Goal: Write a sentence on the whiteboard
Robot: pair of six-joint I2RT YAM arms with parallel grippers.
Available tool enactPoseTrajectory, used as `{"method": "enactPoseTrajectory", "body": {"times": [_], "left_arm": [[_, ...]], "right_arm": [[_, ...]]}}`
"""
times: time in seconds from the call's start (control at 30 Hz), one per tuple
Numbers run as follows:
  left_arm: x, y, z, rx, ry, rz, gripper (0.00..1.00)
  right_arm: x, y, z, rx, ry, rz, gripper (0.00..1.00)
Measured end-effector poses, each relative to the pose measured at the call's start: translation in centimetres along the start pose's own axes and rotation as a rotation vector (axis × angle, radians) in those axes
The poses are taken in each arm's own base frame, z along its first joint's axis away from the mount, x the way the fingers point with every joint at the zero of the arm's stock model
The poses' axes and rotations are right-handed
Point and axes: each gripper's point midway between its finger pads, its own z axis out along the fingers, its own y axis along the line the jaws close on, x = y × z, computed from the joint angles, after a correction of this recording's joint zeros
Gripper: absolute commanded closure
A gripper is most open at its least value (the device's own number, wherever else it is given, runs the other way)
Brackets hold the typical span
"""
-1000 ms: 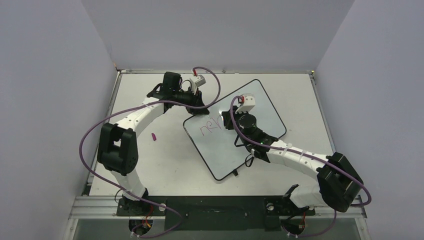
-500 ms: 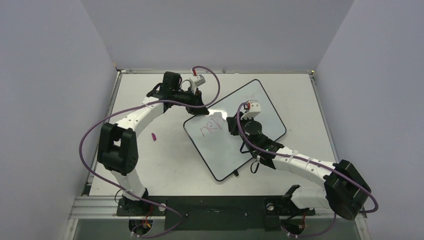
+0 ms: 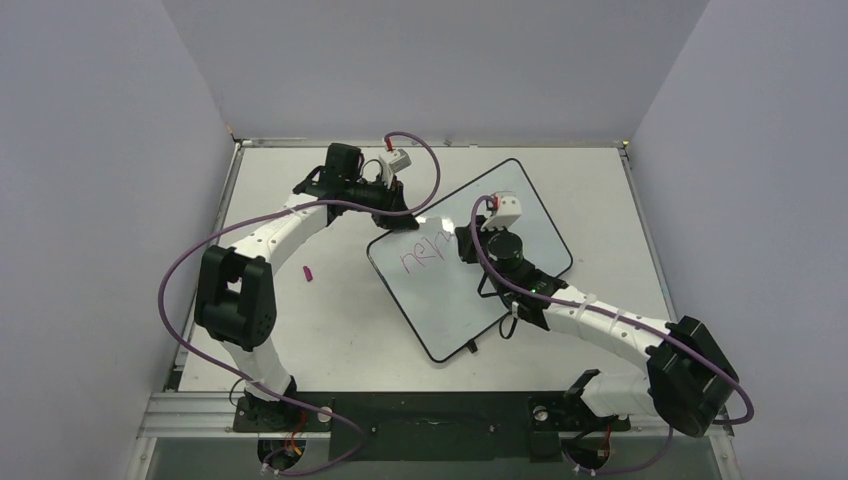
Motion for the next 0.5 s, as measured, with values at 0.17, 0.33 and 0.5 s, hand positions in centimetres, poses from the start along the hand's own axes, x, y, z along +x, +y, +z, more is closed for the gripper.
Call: {"method": "enactPoseTrajectory", "body": {"times": [0.17,0.33,0.5], "left_arm": [[0.0,0.0,0.0,0.001,0.000,0.000,1.00],[0.0,-0.1,0.0,0.004,0.002,-0.002,1.00],[0.1,-0.1,0.0,0.004,0.002,-0.002,1.00]], "right_arm": [[-1.0,-0.4,0.8,0.023,-0.002,-0.020,1.00],[-1.6,-0.4,1.1,0.027,-0.004,-0.040,1.00],[-1.7,-0.3,1.1,0.022,0.001,-0.056,1.00]]}}
